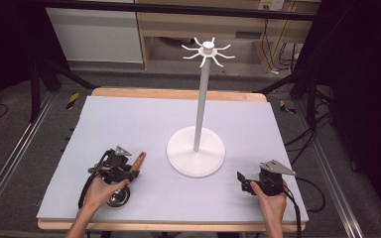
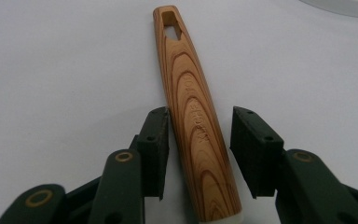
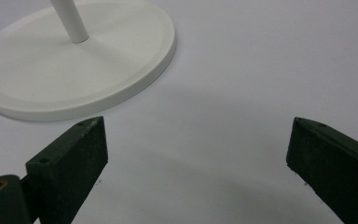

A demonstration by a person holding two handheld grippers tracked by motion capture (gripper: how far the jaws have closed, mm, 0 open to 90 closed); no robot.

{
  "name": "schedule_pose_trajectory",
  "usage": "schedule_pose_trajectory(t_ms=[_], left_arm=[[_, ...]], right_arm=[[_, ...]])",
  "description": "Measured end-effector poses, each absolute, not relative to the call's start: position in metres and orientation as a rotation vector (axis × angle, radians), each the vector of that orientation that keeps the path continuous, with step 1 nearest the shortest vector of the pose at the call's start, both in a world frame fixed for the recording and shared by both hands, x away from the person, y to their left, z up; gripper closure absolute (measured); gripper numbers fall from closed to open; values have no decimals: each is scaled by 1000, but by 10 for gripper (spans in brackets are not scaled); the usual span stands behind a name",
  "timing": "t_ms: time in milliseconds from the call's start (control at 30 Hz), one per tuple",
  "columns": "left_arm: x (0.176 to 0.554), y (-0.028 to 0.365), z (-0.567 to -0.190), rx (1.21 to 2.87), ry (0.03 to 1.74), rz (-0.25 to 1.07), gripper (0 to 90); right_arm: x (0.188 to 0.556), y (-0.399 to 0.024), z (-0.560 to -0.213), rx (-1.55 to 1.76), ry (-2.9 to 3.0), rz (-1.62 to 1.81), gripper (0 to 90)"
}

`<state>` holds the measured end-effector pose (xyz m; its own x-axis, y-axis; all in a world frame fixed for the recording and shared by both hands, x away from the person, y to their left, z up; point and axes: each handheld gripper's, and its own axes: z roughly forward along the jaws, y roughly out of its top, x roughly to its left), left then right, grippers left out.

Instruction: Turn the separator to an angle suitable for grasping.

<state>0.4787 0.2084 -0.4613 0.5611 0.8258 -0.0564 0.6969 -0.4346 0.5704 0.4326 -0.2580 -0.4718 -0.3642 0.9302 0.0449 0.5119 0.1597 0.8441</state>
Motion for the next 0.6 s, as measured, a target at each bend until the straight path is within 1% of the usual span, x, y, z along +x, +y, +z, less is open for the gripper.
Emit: schedule_pose_trajectory(t_ms=[167, 333, 433, 533, 600], left_arm=[[480, 207, -460, 2261, 1240, 315, 610], [482, 207, -459, 2272, 1255, 294, 621], [484, 210, -459, 2257, 1268, 275, 644], [483, 213, -459, 2264, 1252, 262, 668], [482, 212, -458, 2274, 1241, 266, 668]], right_arm=[[433, -258, -472, 1364, 1950, 1109, 58], [433, -258, -472, 1364, 1949, 1110, 58], [432, -258, -472, 1368, 1949, 1113, 58], [433, -258, -472, 1367, 1950, 1111, 58], [433, -258, -472, 1365, 1950, 1108, 59]])
